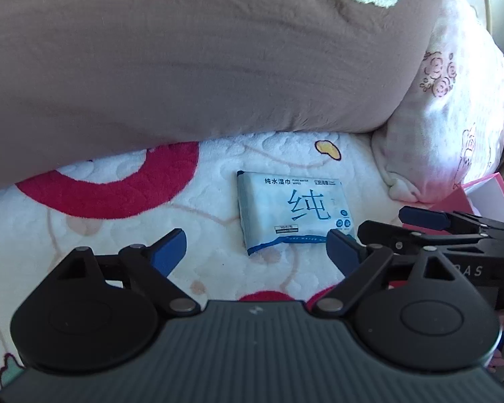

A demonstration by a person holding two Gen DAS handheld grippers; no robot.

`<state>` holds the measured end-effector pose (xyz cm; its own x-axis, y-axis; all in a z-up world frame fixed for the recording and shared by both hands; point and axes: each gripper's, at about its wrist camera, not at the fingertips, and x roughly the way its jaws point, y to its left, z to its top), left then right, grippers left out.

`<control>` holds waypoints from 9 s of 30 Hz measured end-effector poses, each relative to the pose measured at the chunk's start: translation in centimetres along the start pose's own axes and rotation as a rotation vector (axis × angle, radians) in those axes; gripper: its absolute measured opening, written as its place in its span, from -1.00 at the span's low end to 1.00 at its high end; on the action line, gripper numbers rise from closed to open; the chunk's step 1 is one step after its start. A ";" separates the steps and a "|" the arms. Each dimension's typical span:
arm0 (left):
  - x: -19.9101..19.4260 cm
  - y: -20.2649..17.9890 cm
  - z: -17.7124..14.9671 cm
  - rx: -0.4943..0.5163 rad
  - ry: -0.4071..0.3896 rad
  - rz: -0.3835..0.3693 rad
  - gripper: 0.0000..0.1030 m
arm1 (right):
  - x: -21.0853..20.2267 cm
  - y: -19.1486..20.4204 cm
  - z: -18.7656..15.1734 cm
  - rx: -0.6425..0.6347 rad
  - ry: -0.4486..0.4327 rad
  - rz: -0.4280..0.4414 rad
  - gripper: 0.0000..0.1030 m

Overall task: Organize objects
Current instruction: 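Lower the open left tool around the blue-white wet-wipes packet, then close the left tool fingers on the wet-wipes packet, then lift the wet-wipes packet with the left tool toward the pink box, then carry the wet-wipes packet with the left tool over the pink box, then lower the packet into the pink box and open the left tool, then withdraw the open left tool up and away from the pink box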

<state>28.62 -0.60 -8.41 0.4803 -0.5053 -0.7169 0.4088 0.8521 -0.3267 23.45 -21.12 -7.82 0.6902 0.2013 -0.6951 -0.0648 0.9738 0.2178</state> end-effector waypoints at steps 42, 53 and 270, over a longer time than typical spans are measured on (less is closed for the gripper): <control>6.6 -1.4 -0.3 0.014 0.038 0.011 -0.13 | 4.7 -0.6 -0.8 0.007 0.055 0.041 -0.08; 7.1 -2.3 0.0 -0.005 0.071 0.010 -0.16 | 4.4 -0.1 -0.9 0.023 0.029 0.031 -0.08; -3.3 -31.3 -4.9 0.143 0.238 -0.044 0.18 | -19.6 -15.8 -6.1 0.016 0.147 -0.068 -0.03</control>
<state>10.45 -24.89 1.17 0.2709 -0.4808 -0.8339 0.5384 0.7938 -0.2828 6.55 -39.84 -1.83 0.5799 0.1494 -0.8009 -0.0096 0.9842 0.1767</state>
